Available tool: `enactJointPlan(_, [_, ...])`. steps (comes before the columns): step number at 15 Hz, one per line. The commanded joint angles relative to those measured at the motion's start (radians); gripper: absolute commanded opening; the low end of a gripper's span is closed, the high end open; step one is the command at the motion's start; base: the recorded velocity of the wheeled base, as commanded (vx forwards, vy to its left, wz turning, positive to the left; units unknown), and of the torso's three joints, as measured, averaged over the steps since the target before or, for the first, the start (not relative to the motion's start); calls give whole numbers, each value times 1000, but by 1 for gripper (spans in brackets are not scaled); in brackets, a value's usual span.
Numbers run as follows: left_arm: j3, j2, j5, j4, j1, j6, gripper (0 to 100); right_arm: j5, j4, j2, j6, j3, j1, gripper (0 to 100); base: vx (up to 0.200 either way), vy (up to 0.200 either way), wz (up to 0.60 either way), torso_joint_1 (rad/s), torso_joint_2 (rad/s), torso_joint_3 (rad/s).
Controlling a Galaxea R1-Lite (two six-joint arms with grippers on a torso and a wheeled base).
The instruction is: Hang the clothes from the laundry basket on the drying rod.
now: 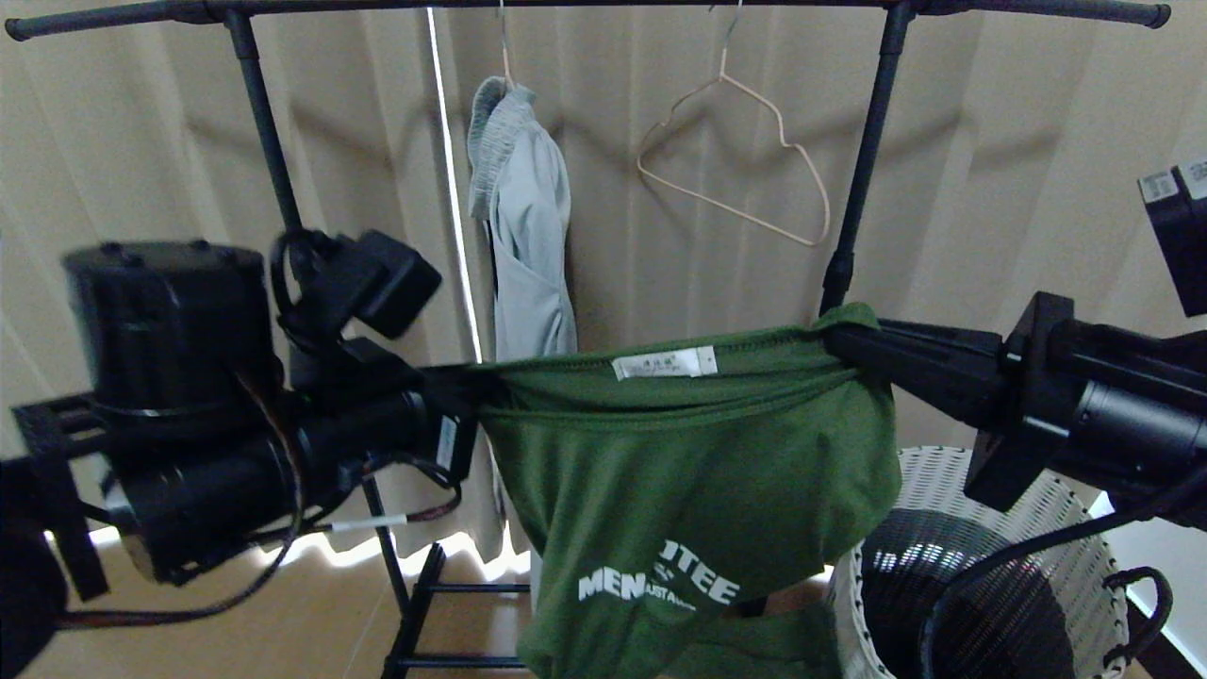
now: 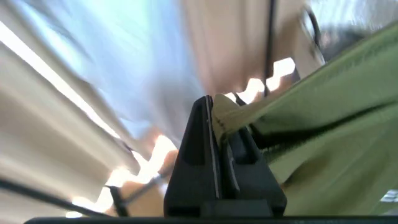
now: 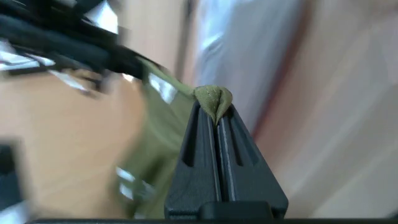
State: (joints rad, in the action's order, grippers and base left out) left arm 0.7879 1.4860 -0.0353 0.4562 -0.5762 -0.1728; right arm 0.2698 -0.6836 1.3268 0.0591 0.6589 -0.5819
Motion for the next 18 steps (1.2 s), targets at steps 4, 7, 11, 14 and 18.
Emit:
enactJointPlan(4, [91,-108,6,-119,39,-14,0,3,-119,115,2,22,83,0,0,0,0,0,0,0])
enactJointPlan(7, [140,-112,6,-122,38,-19,0,3,-139,118,1,56,83,0,0,0,0,0,0,0])
enactJointPlan(11, [223,-115,5,-183,21,-28,0,3,-171,120,-2,85,83,0,0,0,0,0,0,0])
enactJointPlan(14, [226,-113,8,-183,15,-25,0,-1,-171,127,1,90,85,0,0,0,0,0,0,0])
enactJointPlan(18, [266,-39,8,-177,-10,-25,0,2,-106,49,-1,70,139,0,0,0,0,0,0,0])
